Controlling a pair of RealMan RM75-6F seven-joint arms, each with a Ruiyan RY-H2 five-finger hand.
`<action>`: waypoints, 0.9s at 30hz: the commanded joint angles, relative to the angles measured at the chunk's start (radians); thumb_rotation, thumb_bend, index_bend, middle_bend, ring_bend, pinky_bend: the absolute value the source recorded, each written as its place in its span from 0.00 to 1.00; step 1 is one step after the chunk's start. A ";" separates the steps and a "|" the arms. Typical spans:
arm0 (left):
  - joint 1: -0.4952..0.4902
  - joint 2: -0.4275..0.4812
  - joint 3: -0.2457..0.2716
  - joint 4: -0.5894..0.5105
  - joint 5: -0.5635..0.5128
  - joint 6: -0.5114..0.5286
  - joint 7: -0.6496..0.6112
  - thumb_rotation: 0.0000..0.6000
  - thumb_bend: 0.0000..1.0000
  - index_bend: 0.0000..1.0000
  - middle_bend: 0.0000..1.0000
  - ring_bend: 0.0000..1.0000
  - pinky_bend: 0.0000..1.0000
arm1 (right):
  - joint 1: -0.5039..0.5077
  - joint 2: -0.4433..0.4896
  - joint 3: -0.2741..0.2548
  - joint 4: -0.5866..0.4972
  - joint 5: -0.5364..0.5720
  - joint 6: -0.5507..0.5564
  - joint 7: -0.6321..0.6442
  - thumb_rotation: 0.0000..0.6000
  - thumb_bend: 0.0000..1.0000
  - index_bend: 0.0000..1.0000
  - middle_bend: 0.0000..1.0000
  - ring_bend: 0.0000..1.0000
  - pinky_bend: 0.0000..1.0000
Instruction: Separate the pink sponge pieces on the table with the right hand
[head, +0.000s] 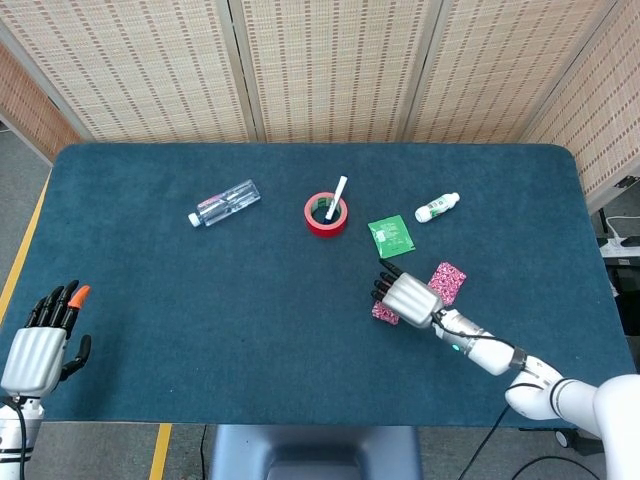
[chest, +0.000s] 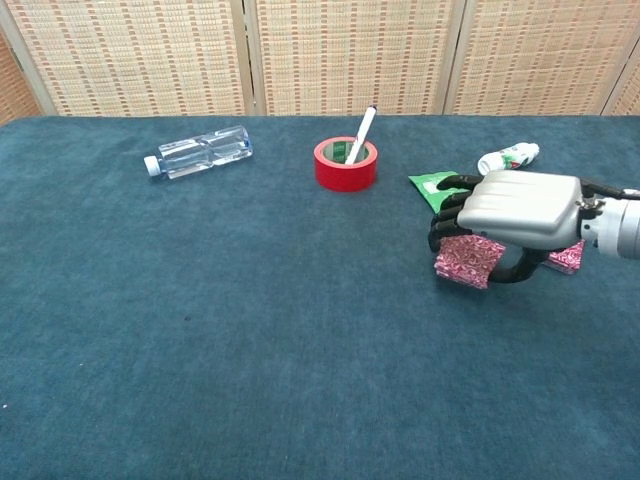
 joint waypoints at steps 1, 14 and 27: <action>0.000 0.001 0.001 -0.001 0.002 0.001 -0.001 1.00 0.52 0.00 0.00 0.00 0.14 | 0.001 -0.012 -0.004 0.008 -0.002 -0.004 -0.007 1.00 0.25 0.58 0.39 0.19 0.00; -0.004 -0.002 0.008 -0.001 0.012 -0.007 0.008 1.00 0.52 0.00 0.00 0.00 0.14 | -0.013 0.025 0.001 -0.046 0.046 -0.040 -0.061 1.00 0.24 0.00 0.09 0.01 0.00; 0.001 -0.005 0.008 0.000 0.015 0.004 0.013 1.00 0.52 0.00 0.00 0.00 0.14 | -0.053 0.143 0.002 -0.074 0.087 -0.016 -0.042 1.00 0.23 0.00 0.05 0.00 0.00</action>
